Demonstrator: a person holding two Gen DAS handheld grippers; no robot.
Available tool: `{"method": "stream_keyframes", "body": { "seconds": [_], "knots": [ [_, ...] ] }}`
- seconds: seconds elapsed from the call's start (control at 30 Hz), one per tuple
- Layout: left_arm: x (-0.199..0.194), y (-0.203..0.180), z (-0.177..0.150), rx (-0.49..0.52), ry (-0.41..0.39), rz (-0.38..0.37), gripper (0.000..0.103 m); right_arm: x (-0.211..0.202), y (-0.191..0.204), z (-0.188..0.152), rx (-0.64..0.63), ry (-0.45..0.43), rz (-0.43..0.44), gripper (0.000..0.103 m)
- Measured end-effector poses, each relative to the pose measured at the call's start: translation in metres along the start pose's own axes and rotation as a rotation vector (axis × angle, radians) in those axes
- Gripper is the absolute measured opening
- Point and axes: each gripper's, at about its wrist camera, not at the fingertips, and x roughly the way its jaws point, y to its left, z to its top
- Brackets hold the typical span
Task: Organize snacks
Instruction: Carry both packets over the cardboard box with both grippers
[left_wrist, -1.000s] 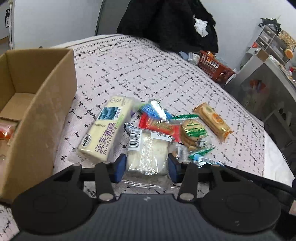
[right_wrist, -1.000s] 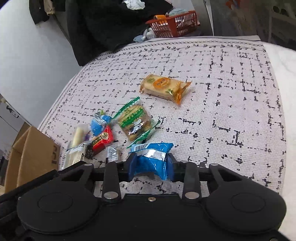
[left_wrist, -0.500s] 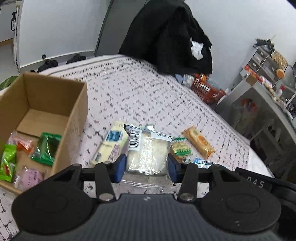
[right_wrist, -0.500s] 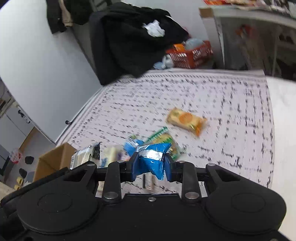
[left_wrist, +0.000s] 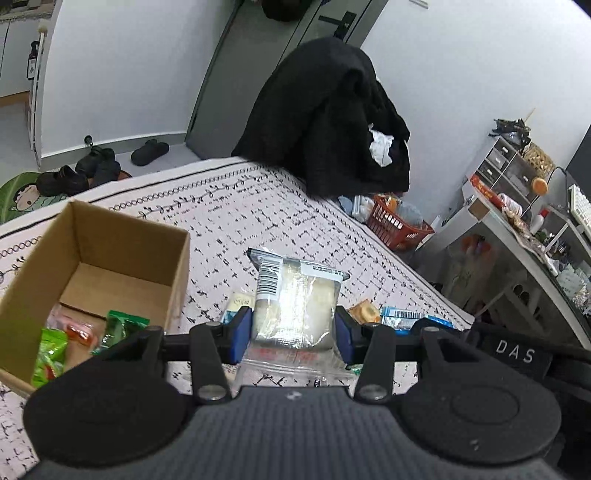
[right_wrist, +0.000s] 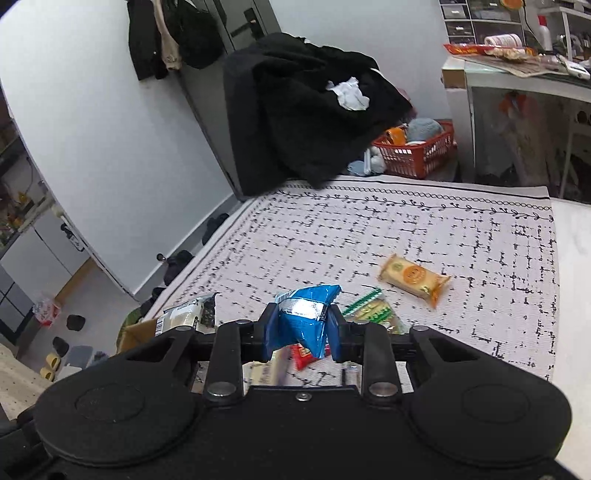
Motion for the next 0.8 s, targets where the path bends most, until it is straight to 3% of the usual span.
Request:
{"method": "stream_keyframes", "body": {
  "seconds": [0.47, 0.8],
  "knots": [
    [-0.04, 0.032, 0.021, -0.05, -0.066, -0.013, 0.046, -0.009, 0.054, -0.007, -0.044, -0.011, 0.021, 0.027],
    [-0.049, 0.066, 0.028, -0.103, -0.058, 0.0, 0.046, 0.002, 0.087, -0.019, -0.073, 0.015, 0.019, 0.027]
  ]
}}
